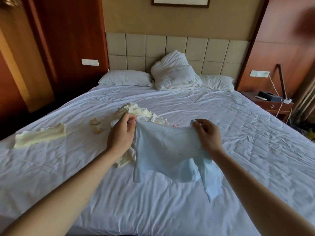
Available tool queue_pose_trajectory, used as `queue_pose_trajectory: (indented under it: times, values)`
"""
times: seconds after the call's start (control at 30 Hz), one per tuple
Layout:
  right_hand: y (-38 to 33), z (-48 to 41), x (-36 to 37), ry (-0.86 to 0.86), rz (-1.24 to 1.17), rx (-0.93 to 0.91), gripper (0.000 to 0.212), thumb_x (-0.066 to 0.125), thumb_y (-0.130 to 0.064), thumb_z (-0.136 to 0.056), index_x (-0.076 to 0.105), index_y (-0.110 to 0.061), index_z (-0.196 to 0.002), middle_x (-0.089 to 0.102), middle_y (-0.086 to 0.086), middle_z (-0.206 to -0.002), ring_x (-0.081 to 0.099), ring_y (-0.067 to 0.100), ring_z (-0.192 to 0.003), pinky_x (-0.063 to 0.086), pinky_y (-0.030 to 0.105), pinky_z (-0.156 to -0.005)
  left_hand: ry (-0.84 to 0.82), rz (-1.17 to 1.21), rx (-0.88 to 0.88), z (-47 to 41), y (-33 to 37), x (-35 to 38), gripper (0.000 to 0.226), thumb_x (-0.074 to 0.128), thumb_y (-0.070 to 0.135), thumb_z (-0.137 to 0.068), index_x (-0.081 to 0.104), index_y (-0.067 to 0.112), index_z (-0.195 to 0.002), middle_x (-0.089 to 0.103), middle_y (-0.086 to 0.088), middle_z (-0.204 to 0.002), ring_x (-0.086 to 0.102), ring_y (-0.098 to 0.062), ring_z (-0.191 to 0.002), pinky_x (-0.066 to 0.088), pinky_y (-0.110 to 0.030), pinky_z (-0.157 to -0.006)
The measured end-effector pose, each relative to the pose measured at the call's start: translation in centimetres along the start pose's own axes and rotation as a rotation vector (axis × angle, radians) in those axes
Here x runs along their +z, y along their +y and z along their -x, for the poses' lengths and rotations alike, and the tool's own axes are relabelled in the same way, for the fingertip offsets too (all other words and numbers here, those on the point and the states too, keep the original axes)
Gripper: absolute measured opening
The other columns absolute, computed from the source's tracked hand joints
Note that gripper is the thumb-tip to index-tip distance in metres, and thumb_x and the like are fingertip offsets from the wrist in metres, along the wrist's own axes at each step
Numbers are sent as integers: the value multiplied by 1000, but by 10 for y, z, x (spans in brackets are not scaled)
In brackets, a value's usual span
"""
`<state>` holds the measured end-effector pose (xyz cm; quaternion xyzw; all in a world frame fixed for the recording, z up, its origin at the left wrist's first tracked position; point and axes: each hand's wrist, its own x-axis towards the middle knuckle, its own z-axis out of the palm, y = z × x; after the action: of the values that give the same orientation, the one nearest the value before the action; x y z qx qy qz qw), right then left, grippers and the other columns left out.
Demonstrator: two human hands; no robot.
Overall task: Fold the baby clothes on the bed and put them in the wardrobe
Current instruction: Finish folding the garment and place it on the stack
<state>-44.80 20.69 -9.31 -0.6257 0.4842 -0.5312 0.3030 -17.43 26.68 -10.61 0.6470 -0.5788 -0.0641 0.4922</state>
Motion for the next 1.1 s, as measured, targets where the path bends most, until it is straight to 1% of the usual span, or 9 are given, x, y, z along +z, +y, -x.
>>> queue_pose_trajectory:
  times: [0.07,0.17,0.27,0.37,0.47,0.6,0.73,0.9,1.1]
  values:
    - [-22,-14,0,-39,-22,-67,8,64,-17,-92,69,-23,-89,65,-11,-72,57,-5,-61,43,12,-59,36,11,63,-14,2,-20,10,46,23,-100,55,29,-99,64,13,-91,61,-11,-86,49,-36,-75]
    - [-15,-17,3,-167,59,-82,14,68,-14,-88,67,-23,-98,57,-6,-67,49,1,-54,39,18,-58,-22,-41,81,-9,-9,-21,12,48,22,-99,57,29,-100,64,14,-96,61,-9,-87,49,-34,-73]
    - [10,-3,7,-253,102,18,21,74,-17,-82,59,-23,-95,58,-5,-76,48,2,-57,40,24,-61,-94,-110,33,10,-31,-12,10,50,23,-98,58,29,-100,63,15,-97,61,-8,-84,49,-33,-73]
    - [37,24,14,-381,234,32,23,76,-29,-71,56,-30,-83,58,-11,-83,53,7,-73,40,24,-67,-197,-185,-49,39,-57,-4,8,52,25,-97,58,28,-101,64,15,-103,64,-10,-92,50,-32,-79]
    - [66,66,20,-491,400,64,31,80,-21,-67,54,-30,-82,52,-15,-86,51,0,-76,35,20,-65,-295,-214,-127,84,-80,2,9,52,26,-98,58,27,-103,62,15,-107,63,-11,-96,48,-29,-79]
    - [91,108,26,-437,466,201,22,70,-18,-72,58,-30,-86,59,-10,-84,54,4,-65,36,19,-54,-302,-184,-175,128,-100,4,6,56,24,-95,59,28,-99,62,17,-111,63,-9,-99,50,-32,-82]
    - [98,126,27,-422,523,158,16,69,-18,-78,60,-30,-86,59,-11,-93,55,9,-79,37,23,-67,-293,-167,-155,147,-109,2,4,55,34,-91,56,34,-95,59,21,-111,65,-8,-98,53,-34,-79]
    - [102,130,26,-389,521,101,10,69,-15,-81,66,-24,-84,61,-10,-91,63,16,-85,43,26,-70,-261,-219,-138,148,-100,1,38,42,53,-82,63,29,-103,60,20,-105,59,-1,-93,48,-26,-76]
    - [101,132,27,-338,537,42,7,72,-19,-80,70,-25,-79,60,-13,-94,59,10,-88,49,31,-74,-297,-316,-186,136,-99,8,28,66,48,-86,70,30,-106,60,14,-97,60,-7,-90,50,-30,-76]
